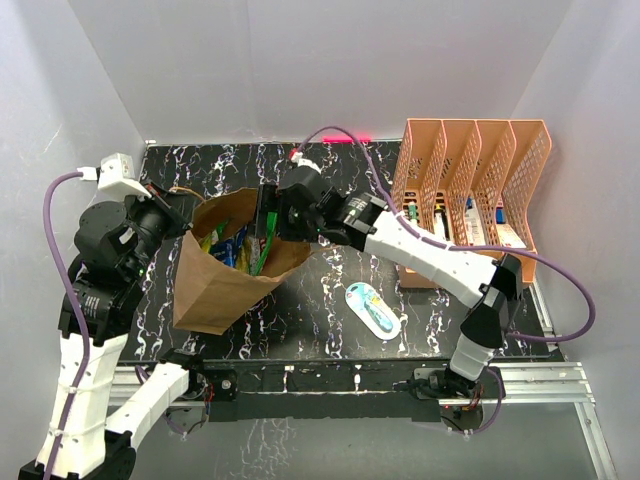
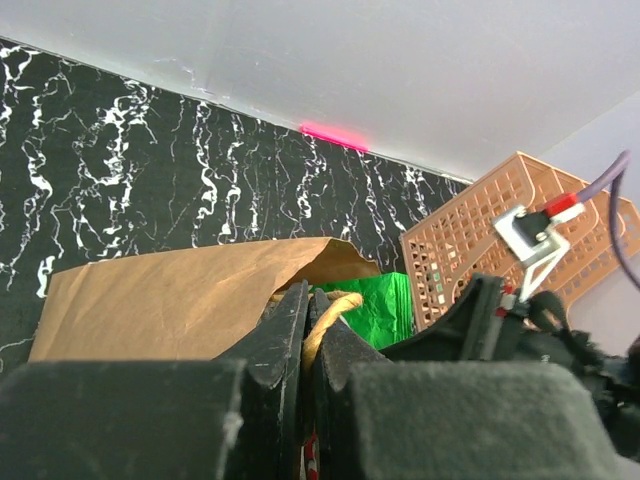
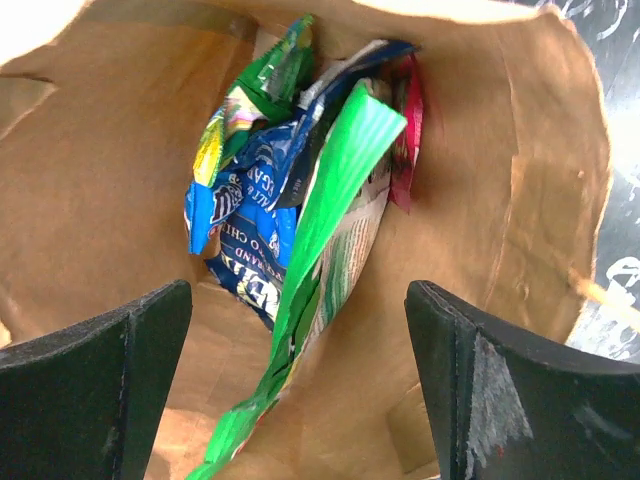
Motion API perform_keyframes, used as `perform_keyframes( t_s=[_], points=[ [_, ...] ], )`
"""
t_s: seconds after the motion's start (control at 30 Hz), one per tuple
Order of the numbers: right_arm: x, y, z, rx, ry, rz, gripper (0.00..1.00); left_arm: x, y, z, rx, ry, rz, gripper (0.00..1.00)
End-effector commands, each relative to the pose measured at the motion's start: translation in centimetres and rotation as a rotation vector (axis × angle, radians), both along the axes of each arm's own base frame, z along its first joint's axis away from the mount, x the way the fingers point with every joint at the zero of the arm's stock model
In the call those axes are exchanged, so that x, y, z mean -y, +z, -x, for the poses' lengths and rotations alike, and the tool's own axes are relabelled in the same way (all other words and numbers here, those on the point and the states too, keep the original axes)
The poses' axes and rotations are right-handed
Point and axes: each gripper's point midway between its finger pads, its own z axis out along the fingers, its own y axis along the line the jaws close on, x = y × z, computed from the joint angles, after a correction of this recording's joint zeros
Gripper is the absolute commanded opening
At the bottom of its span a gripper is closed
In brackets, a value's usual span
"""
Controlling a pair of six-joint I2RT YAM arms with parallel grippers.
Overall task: Take the snacks out of the paper bag
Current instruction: Take out the snack from the paper bag.
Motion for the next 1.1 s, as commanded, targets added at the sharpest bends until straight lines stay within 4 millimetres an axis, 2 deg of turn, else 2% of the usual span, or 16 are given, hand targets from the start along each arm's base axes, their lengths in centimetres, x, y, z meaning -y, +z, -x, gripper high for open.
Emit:
perform_keyframes(
  t_s=[0.0,0.07,0.2,0.33,0.4,0.53,0.57,0.8,0.9,1.07],
  points=[
    [-0.8,2.8,-0.5,0.014,-0.151,-0.156,0.88,0.5,3.2,1.1,0.095,-0.032,0.07,0.0],
    [-1.2,2.4,-0.4,0.011,-0.17,-0.16,0.81,0.6,3.1,1.2,0.09,-0.036,0.081,0.0],
    [-1.3,1.4,-0.3,0.002,-0.21,-0.131,0.62,0.5,2.7,1.4,0.071,-0.028,0.089,0.0],
    [-1.5,0.2,-0.3,-0.028,-0.233,-0.102,0.5,0.2,2.4,1.5,0.057,-0.011,0.089,0.0],
    [-1.8,0.0,-0.2,-0.032,-0.23,-0.094,0.38,0.0,2.3,1.6,0.052,-0.001,0.087,0.0],
    [-2.8,1.6,0.5,-0.012,-0.205,-0.116,0.12,-0.4,2.4,1.8,0.042,0.021,0.09,0.0],
    [-3.2,2.3,0.7,0.0,-0.195,-0.127,0.09,-0.6,2.4,1.9,0.037,0.031,0.092,0.0],
    [-5.4,8.8,1.8,0.05,-0.107,-0.296,0.07,-2.5,1.5,2.4,-0.016,0.149,0.119,0.0],
    [-6.7,9.3,1.8,0.059,-0.065,-0.302,0.07,-3.7,1.2,2.8,-0.045,0.232,0.142,0.0],
    [-7.6,12.8,2.9,0.159,0.063,-0.393,0.07,-4.9,1.0,3.3,-0.054,0.303,0.145,0.0]
  ],
)
